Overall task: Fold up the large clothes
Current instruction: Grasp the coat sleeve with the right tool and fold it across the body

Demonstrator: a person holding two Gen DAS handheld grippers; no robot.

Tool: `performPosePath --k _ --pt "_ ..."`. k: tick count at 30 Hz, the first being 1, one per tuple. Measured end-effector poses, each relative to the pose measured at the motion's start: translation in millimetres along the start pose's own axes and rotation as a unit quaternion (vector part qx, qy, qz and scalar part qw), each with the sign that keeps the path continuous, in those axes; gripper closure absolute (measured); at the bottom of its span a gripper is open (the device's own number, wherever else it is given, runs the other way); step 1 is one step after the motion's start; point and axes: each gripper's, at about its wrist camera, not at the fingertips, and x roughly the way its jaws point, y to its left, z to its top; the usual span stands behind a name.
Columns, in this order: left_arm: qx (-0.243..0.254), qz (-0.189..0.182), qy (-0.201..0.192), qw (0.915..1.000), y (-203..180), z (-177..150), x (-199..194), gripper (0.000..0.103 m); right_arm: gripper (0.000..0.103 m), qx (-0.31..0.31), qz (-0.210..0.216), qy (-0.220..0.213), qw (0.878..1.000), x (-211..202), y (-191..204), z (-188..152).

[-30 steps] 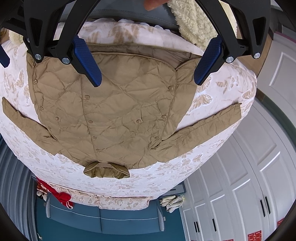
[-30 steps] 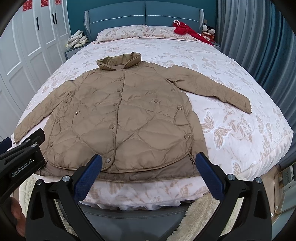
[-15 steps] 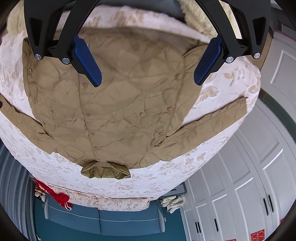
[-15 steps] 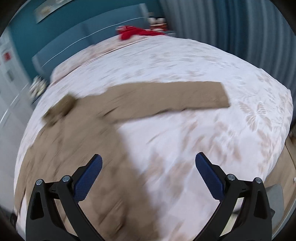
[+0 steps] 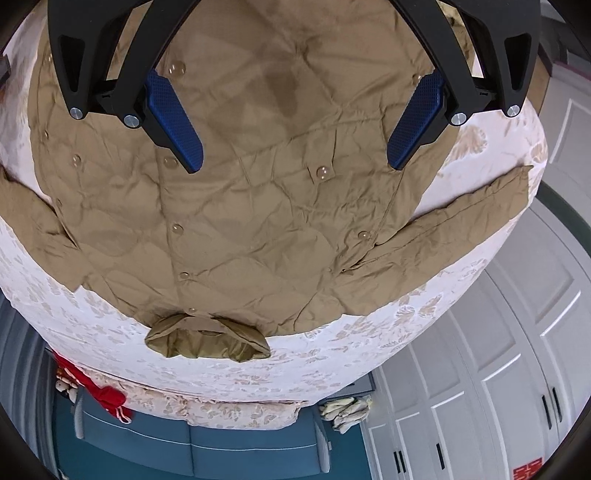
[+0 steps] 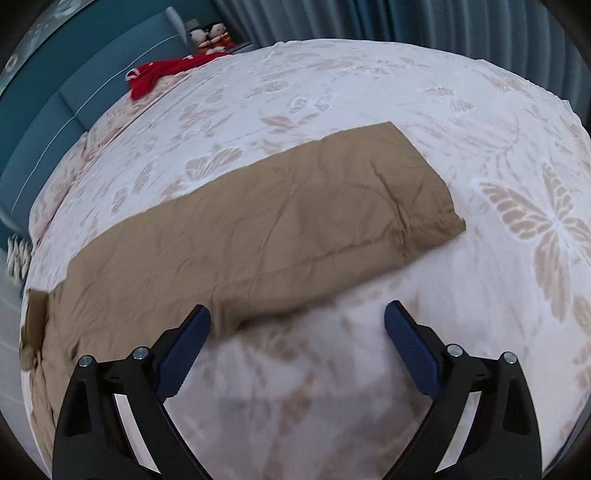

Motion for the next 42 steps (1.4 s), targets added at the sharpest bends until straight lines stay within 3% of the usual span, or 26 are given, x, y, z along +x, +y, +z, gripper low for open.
performPosePath --k 6,8,11,20,26,31,37,42 --pt "-0.007 0.0 0.011 0.9999 7.9 3.3 17.6 0.005 0.04 0.023 -0.011 -0.022 0.999 10.8 13.2 14.9" --pt "-0.001 0.007 0.013 0.9999 9.2 3.6 21.2 0.009 0.066 0.026 -0.014 -0.031 0.999 10.8 16.2 16.5" --pt "0.011 0.019 0.017 0.9996 10.3 5.8 24.7 0.011 0.096 0.025 -0.008 -0.038 0.999 10.2 23.8 19.5" --pt "0.027 0.026 0.017 0.9992 3.6 4.3 14.0 0.011 0.099 -0.075 0.026 -0.116 0.99 -58.5 94.3 21.7" --pt "0.055 0.025 0.011 0.9981 -12.1 -0.7 0.7 0.011 0.1 -0.107 0.067 -0.116 0.985 -80.1 120.5 14.8" --pt "0.062 0.019 0.018 0.9977 -26.6 -5.3 -5.4 0.011 0.1 -0.128 0.09 -0.103 0.982 -85.3 127.2 2.4" --pt "0.086 0.024 0.011 0.9959 -51.1 -9.0 -15.9 0.011 0.1 -0.121 0.099 -0.092 0.983 -85.4 104.5 -4.7" --pt "0.068 0.011 0.019 0.9975 -57.8 -10.7 -17.4 0.011 0.1 -0.116 0.093 -0.083 0.985 -81.4 85.8 3.2"
